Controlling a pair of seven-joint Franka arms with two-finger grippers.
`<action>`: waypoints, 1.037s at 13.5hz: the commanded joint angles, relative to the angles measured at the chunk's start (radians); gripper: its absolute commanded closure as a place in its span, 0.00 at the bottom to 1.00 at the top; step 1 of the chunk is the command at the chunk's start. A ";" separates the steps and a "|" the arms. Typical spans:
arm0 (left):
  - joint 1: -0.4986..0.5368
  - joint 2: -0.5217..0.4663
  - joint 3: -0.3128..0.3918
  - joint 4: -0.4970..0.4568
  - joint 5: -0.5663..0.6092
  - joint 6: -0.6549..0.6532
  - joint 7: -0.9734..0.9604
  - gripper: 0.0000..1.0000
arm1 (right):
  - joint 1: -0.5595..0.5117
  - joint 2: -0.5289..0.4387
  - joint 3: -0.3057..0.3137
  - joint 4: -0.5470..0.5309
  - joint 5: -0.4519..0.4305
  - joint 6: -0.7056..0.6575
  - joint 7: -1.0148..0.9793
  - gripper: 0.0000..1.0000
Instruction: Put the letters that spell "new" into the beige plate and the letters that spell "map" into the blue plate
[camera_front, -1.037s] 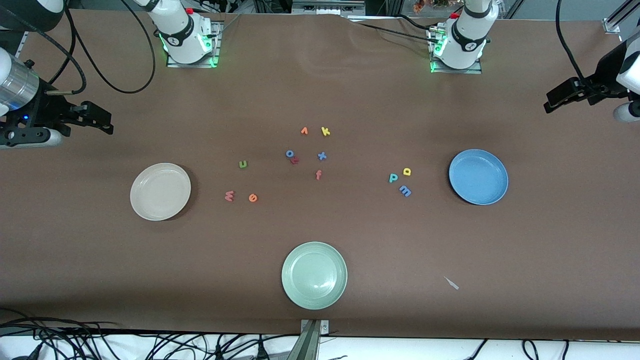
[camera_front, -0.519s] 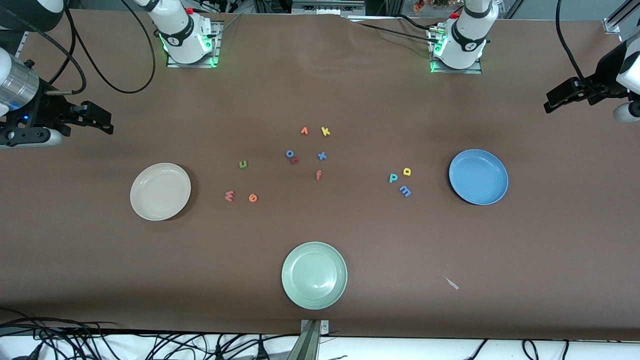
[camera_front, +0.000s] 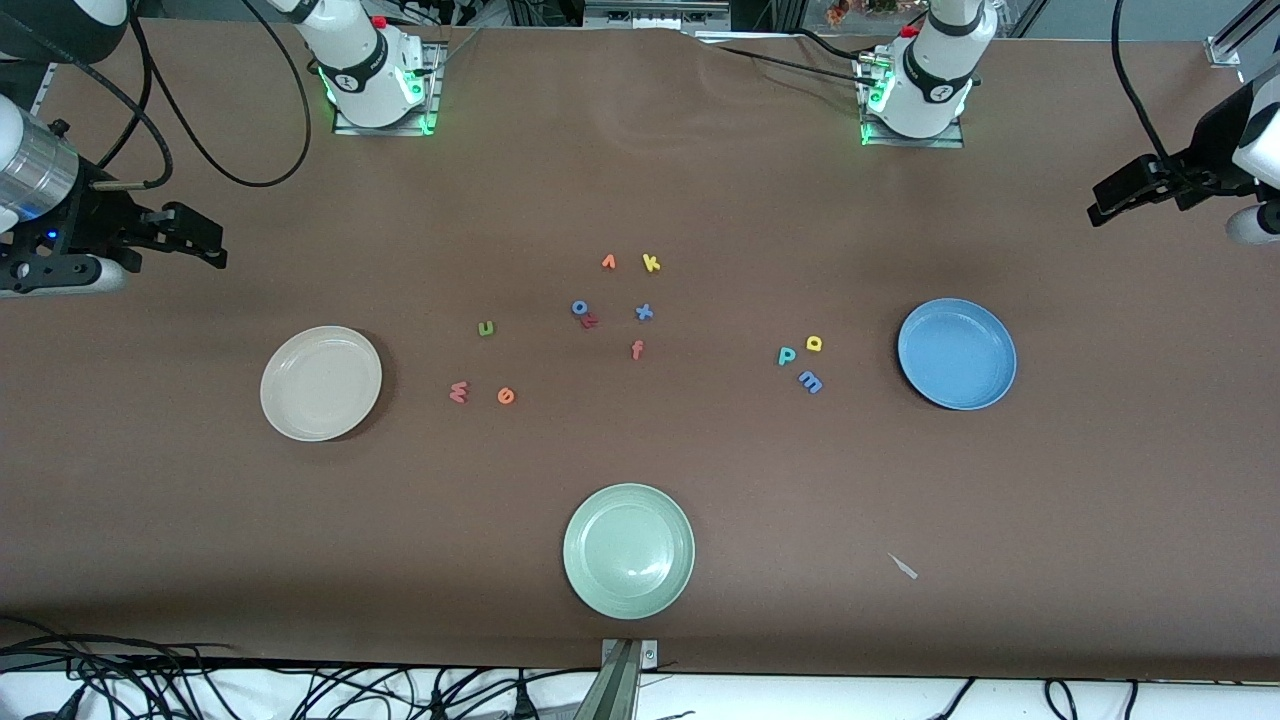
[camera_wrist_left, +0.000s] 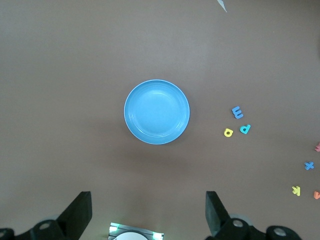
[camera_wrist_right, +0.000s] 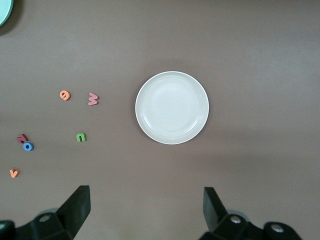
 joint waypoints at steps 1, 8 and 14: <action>-0.002 0.010 -0.002 0.026 0.013 -0.022 -0.006 0.00 | -0.007 0.004 0.002 0.011 0.008 -0.011 0.004 0.00; -0.002 0.010 -0.002 0.026 0.011 -0.022 -0.006 0.00 | -0.006 0.015 0.002 0.014 0.010 0.003 -0.002 0.00; -0.002 0.010 -0.002 0.026 0.001 -0.023 -0.006 0.00 | 0.054 0.111 0.013 0.020 0.007 0.033 -0.003 0.00</action>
